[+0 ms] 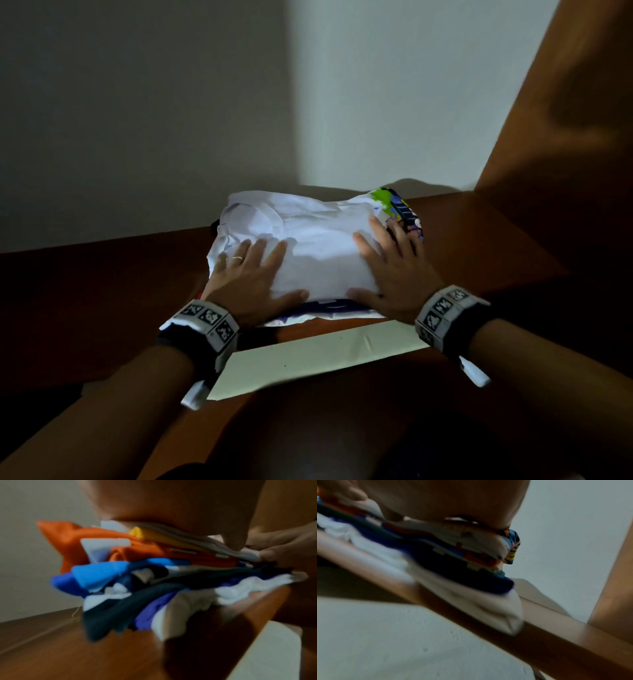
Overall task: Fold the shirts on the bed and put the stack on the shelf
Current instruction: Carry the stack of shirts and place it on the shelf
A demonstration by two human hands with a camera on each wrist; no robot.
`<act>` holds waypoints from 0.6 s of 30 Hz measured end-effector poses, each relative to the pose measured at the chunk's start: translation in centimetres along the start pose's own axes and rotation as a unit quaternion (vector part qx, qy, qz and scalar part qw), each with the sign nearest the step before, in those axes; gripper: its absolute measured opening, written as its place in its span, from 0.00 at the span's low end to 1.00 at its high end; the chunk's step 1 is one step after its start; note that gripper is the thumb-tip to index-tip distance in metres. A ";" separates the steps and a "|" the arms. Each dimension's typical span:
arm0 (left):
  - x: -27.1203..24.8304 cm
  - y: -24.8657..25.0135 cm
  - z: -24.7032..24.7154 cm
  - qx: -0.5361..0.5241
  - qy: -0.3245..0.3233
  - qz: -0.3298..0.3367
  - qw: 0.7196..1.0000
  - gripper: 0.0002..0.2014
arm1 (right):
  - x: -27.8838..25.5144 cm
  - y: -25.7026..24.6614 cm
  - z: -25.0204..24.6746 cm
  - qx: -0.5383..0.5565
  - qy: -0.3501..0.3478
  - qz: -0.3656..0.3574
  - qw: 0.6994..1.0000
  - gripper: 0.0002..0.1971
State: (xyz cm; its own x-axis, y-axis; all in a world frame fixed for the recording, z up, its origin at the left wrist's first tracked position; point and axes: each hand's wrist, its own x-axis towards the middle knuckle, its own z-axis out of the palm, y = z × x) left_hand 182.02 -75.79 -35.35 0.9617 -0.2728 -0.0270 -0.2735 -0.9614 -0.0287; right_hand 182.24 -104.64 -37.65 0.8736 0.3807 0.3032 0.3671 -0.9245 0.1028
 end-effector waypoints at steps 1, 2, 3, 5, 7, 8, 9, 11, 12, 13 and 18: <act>-0.5 -0.1 0.2 0.018 0.004 0.015 1.000 0.52 | -0.7 0.3 0.1 -0.008 0.000 -0.024 1.000 0.50; -0.9 -0.1 0.4 0.033 0.005 0.025 0.999 0.52 | -1.3 0.7 0.3 -0.015 -0.006 -0.041 0.999 0.51; -1.2 -0.1 0.6 0.044 0.004 0.029 0.999 0.53 | -1.6 1.1 0.6 -0.019 -0.012 -0.050 0.998 0.51; -1.0 -0.1 0.9 0.057 0.005 0.031 0.998 0.54 | -1.5 1.9 0.9 -0.021 -0.018 -0.049 0.998 0.50; 0.0 0.1 1.0 0.057 0.006 0.040 0.998 0.55 | -1.0 2.5 1.2 -0.021 -0.026 -0.041 0.999 0.50; 0.6 0.3 0.9 0.054 0.003 0.044 0.998 0.55 | -0.8 2.8 1.2 -0.016 -0.029 -0.037 0.999 0.50; 1.0 0.7 0.9 0.051 -0.001 0.048 0.998 0.54 | -0.6 3.2 1.3 -0.007 -0.031 -0.032 0.999 0.50; 1.8 1.8 0.9 0.057 -0.006 0.047 0.997 0.53 | -0.7 4.1 1.6 0.012 -0.033 -0.020 0.999 0.50; 2.0 2.4 0.8 0.060 -0.006 0.043 0.997 0.52 | -0.8 4.6 1.7 0.017 -0.033 -0.017 0.999 0.50; 2.2 2.9 0.8 0.060 -0.005 0.039 0.997 0.52 | -0.8 5.0 1.8 0.020 -0.032 -0.016 0.999 0.50; 2.3 3.4 0.0 0.064 -0.022 0.012 0.998 0.53 | 0.1 6.8 1.3 0.052 -0.044 -0.044 0.997 0.48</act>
State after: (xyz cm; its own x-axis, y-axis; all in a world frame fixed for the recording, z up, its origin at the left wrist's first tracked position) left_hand 183.29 -79.73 -35.53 0.9536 -0.2919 -0.0736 -0.3001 -0.9414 -0.1538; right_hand 185.29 -110.85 -38.16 0.8595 0.4645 0.2134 0.4705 -0.8821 0.0249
